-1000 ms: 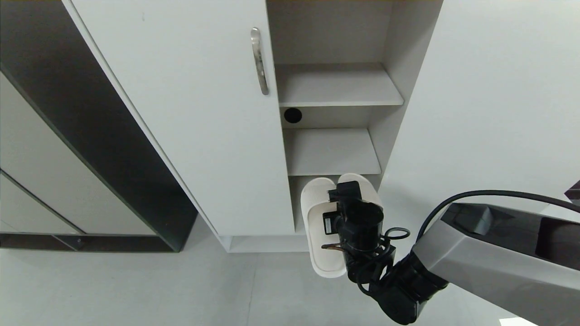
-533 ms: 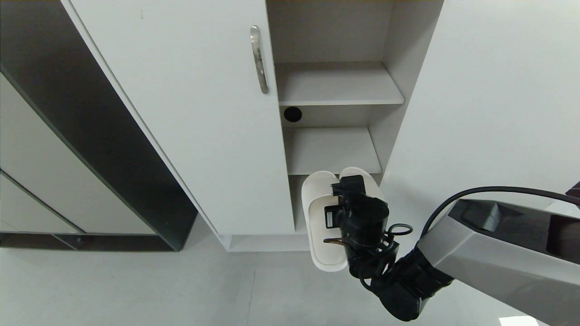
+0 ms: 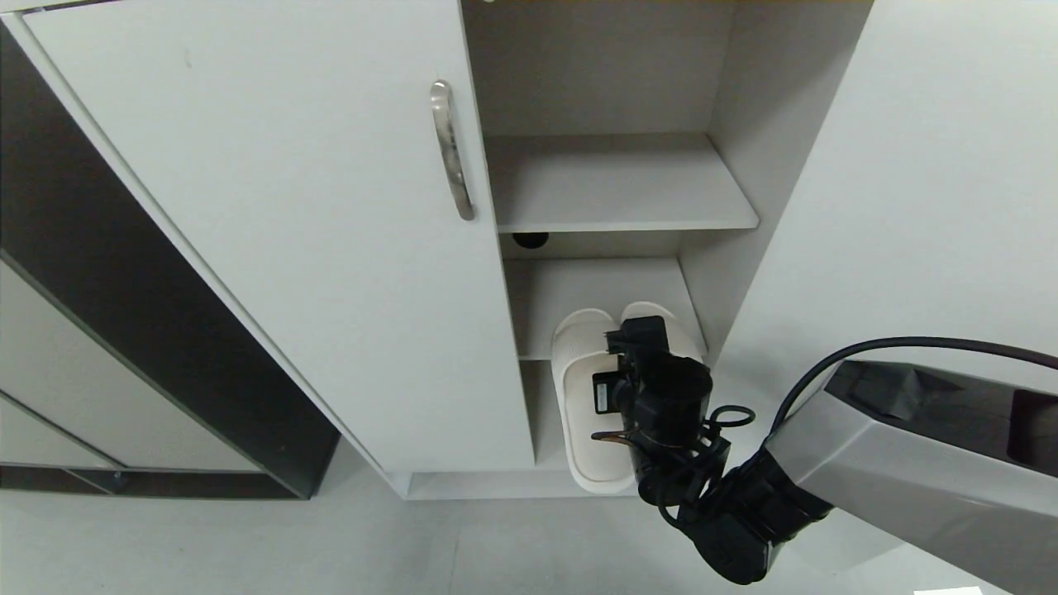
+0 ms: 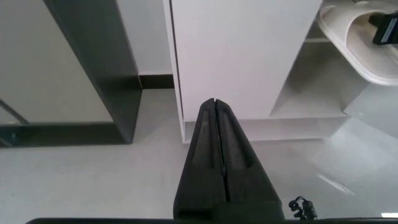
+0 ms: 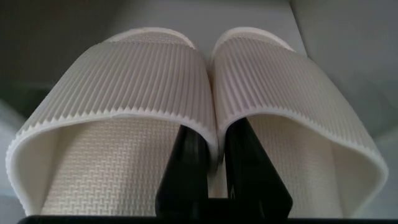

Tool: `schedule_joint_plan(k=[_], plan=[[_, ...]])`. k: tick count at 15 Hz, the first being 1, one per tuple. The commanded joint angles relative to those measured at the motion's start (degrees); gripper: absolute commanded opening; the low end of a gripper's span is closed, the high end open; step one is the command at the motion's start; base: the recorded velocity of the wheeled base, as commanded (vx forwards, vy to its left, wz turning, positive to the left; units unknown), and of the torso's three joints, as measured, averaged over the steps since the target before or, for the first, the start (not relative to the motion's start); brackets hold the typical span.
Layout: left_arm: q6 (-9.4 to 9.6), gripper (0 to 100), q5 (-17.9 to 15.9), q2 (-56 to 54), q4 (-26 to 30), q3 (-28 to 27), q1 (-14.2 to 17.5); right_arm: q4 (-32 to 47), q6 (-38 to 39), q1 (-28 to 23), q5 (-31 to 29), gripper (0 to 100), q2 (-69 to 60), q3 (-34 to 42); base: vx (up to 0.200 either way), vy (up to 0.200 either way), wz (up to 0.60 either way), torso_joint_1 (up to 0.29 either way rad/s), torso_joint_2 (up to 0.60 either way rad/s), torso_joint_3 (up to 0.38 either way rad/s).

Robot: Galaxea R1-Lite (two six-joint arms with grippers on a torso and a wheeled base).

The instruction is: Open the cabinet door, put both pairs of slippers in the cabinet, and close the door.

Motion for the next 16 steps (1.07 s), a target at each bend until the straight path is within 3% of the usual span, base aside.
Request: schedule_joint_plan(k=[1, 3, 8, 11, 16], plan=[[0.02, 0, 0.0, 0.0, 0.0, 0.0, 0.0, 0.0, 0.0, 0.1, 0.0, 0, -0.2, 0.0, 0.2, 0.0, 0.0, 0.007, 0.0, 0.002], [0.02, 0, 0.0, 0.0, 0.0, 0.0, 0.0, 0.0, 0.0, 0.0, 0.3, 0, -0.1, 0.0, 0.2, 0.0, 0.0, 0.002, 0.0, 0.005], [0.02, 0, 0.0, 0.0, 0.0, 0.0, 0.0, -0.9, 0.3, -0.5, 0.9, 0, 3.6, -1.1, 0.0, 0.0, 0.0, 0.0, 0.0, 0.0], [-0.07, 0, 0.0, 0.0, 0.0, 0.0, 0.0, -0.1, 0.2, -2.2, 0.9, 0, 7.0, -7.7, 0.0, 0.0, 0.0, 0.0, 0.0, 0.0], [-0.07, 0, 0.0, 0.0, 0.0, 0.0, 0.0, 8.8, 0.4, -5.1, 1.5, 0, 10.6, -19.7, 0.0, 0.0, 0.0, 0.0, 0.0, 0.0]])
